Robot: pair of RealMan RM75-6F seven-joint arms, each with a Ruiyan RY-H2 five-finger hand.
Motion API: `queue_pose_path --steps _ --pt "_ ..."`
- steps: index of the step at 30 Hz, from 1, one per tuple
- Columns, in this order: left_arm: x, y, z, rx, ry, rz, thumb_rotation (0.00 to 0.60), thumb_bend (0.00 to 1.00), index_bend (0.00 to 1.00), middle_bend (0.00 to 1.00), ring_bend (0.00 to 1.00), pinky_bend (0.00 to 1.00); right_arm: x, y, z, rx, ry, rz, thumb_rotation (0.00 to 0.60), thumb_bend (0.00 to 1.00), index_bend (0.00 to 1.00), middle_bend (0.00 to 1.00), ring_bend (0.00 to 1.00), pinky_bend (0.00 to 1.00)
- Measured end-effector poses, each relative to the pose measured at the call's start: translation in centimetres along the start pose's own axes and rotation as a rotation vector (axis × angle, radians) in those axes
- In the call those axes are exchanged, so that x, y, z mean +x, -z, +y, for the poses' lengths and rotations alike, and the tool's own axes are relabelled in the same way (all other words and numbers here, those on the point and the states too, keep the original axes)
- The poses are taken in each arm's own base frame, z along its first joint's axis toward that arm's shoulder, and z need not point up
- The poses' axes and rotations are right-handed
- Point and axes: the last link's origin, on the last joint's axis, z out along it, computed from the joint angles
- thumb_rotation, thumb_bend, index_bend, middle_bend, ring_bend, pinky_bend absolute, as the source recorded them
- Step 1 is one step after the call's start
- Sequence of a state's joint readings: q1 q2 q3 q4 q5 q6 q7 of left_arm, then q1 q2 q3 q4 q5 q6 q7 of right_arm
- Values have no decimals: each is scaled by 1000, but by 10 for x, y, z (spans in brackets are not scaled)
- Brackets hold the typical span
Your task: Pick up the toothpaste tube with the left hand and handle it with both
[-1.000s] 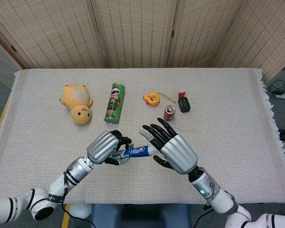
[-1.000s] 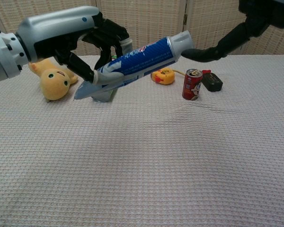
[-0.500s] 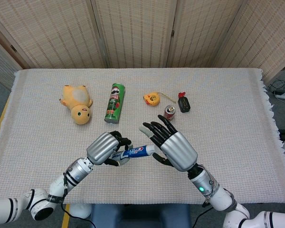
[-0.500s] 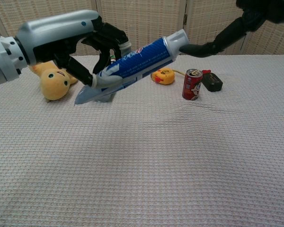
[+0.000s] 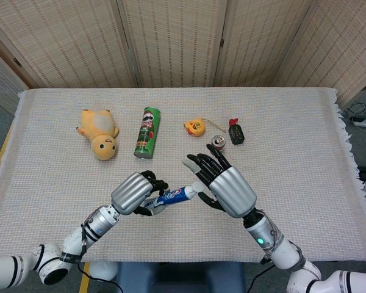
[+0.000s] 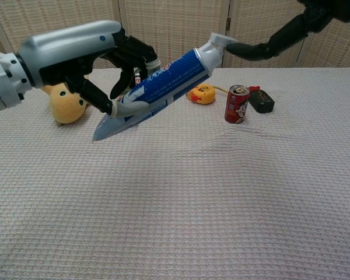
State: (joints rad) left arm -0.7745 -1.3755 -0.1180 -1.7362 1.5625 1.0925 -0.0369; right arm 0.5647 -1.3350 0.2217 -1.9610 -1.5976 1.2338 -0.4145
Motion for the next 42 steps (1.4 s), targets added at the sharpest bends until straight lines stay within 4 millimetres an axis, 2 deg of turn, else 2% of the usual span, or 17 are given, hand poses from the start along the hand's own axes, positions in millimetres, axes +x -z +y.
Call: queue_pose_path --steps 10,25,28,34,39,42 --pt "-4 0 0 -10 -68 -7 600 698 765 750 709 417 4 -2 -5 21 -11 12 600 386 89 165 166 38" --pt "-5 1 0 -7 -122 -3 600 698 765 750 708 410 -5 -11 -19 57 2 -22 600 387 89 166 167 38" --pt "-4 4 -5 5 -131 5 600 699 765 750 708 409 0 -7 -14 42 4 -9 600 387 89 166 167 39" --pt "-8 11 -22 44 -161 -5 600 698 759 750 696 390 13 15 8 -22 15 4 600 387 89 166 167 39" --pt "-19 15 -46 81 -274 -32 600 698 740 750 672 365 32 41 32 -96 44 42 600 387 89 159 167 38" --pt "-28 16 -63 106 -358 -56 600 696 697 737 634 338 41 56 44 -137 66 58 600 387 89 158 166 39"
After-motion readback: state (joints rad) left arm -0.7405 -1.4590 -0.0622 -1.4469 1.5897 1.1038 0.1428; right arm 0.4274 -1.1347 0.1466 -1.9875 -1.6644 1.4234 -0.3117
